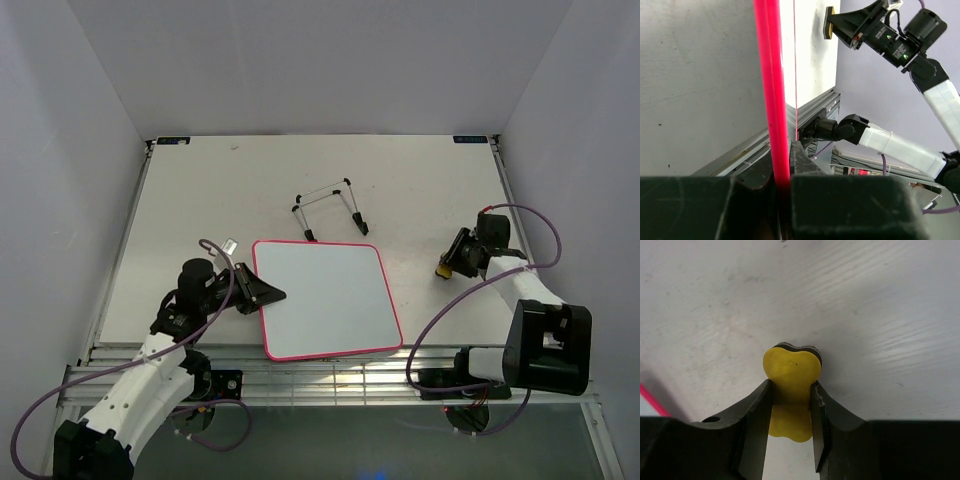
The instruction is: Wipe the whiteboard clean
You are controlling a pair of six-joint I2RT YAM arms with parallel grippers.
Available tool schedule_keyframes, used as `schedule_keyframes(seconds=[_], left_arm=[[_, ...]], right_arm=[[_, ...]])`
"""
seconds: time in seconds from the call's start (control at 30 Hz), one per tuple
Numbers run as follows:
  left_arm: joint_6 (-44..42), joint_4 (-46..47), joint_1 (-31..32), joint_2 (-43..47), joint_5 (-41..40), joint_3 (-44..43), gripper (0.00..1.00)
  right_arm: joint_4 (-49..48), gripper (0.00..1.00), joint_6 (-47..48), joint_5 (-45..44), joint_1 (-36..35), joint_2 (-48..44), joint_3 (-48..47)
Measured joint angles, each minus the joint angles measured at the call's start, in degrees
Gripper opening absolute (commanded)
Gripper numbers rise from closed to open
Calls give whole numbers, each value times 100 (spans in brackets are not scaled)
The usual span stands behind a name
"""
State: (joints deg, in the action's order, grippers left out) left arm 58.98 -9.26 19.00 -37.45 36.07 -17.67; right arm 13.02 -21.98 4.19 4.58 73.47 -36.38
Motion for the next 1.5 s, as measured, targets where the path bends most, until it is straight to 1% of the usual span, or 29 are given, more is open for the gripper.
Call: schedule_keyframes(seconds=[0.17,0.2,0.3,0.37,0.4,0.5,0.57,0.73,0.87,0.97,1.0,1.03,1.07,1.1,1.23,1.37,1.5], left_arm=[[-157,-153,22,179,-63,-214,0],[-199,-173,26,214,-79,-260,0],[-302,-192,24,267,-138,-356,0],[-348,-197,24,256,-188,-439,0],[-361,-199,24,243,-225,-490,0],[-363,-114,26,195,-343,-614,0],[-361,74,26,125,-404,-675,0],[-417,590,24,-271,-468,-994,0],[-741,1080,26,-763,-520,-1434,0],[-949,1753,26,-1270,-538,-1692,0],[-1014,1956,26,-1458,-531,-1770,0],[-1084,2155,24,-1668,-516,-1864,0],[-1145,2297,24,-1860,-501,-1965,0],[-1233,2459,24,-2107,-487,-2096,0],[-1569,3145,17,-3075,-382,-2618,0],[-1845,4000,-50,-3871,-256,-2955,0],[-1928,4959,-256,-4623,63,-3193,0]], right_arm=[[144,45,7,-586,179,433,-144],[188,49,7,-673,192,494,-157],[254,55,0,-813,208,621,-190],[275,57,0,-852,208,627,-212],[286,63,0,-859,205,625,-219],[380,74,2,-859,208,560,-221],[472,76,2,-857,208,437,-229],[734,77,15,-855,210,-39,-356],[968,77,103,-802,210,-660,-466],[1130,77,229,-686,210,-1167,-520],[1141,78,264,-608,210,-1327,-520],[1176,82,291,-474,210,-1486,-520],[1193,92,297,-345,210,-1659,-514],[1198,98,286,-208,210,-1843,-498],[1200,90,302,402,170,-2474,-446],[1207,90,295,863,63,-2796,-352],[1266,90,297,1080,-39,-2887,-308]])
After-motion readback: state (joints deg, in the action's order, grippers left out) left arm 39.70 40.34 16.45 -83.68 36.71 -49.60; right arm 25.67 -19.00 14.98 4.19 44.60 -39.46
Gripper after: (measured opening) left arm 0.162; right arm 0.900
